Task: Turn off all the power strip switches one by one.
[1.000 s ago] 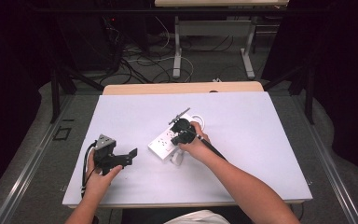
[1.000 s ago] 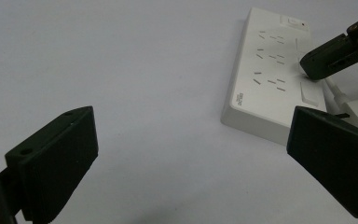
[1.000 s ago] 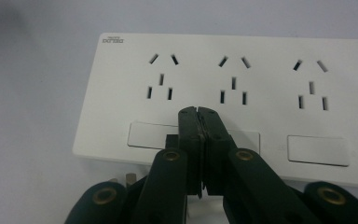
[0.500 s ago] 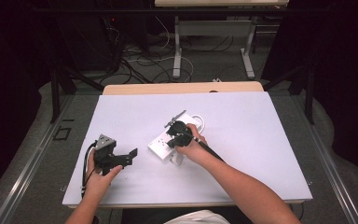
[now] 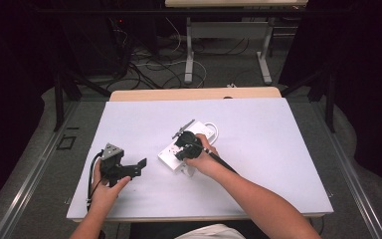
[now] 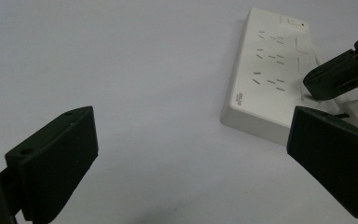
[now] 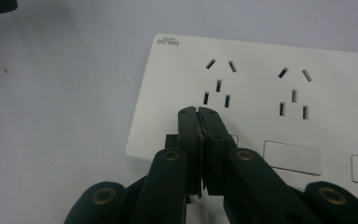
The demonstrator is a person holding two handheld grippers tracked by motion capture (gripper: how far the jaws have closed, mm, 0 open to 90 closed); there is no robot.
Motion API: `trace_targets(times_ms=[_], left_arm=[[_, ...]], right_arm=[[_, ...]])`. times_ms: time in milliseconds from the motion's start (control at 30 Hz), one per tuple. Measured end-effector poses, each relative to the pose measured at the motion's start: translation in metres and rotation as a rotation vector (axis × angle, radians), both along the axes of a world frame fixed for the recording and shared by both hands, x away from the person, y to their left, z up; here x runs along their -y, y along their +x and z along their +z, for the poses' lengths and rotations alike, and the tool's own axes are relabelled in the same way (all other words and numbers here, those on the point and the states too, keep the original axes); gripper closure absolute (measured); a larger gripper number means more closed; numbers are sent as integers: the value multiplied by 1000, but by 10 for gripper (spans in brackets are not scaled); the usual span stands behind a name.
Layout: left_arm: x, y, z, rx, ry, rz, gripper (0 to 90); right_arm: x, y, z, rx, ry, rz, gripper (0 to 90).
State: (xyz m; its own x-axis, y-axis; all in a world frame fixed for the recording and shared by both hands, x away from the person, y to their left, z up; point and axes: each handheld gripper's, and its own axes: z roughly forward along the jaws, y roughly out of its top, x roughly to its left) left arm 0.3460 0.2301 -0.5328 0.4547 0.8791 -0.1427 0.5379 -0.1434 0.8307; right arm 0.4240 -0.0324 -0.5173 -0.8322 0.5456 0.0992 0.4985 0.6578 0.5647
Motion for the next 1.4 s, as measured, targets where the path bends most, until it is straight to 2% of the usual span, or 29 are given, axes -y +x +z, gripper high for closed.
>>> trace_targets(times_ms=[567, 633, 733, 1100, 1300, 1333, 1400], left_arm=[[0, 0, 0, -1, 0, 2, 17], [0, 0, 0, 2, 1, 1, 17], [0, 0, 0, 1, 0, 1, 17], [0, 0, 0, 1, 1, 1, 17], [0, 0, 0, 0, 2, 2, 17], [0, 0, 0, 0, 2, 3, 17], [0, -1, 0, 0, 3, 3, 17]], right_arm=[[-2, -2, -1, 4, -5, 0, 882], [-2, -2, -1, -6, -3, 3, 875], [-3, -3, -1, 15, -8, 6, 878], [-3, -3, -1, 21, -15, 11, 882], [-3, -6, -3, 30, -1, 5, 899], [-3, -6, -6, 11, 14, 7, 900], [-2, -6, -6, 21, 17, 14, 900]])
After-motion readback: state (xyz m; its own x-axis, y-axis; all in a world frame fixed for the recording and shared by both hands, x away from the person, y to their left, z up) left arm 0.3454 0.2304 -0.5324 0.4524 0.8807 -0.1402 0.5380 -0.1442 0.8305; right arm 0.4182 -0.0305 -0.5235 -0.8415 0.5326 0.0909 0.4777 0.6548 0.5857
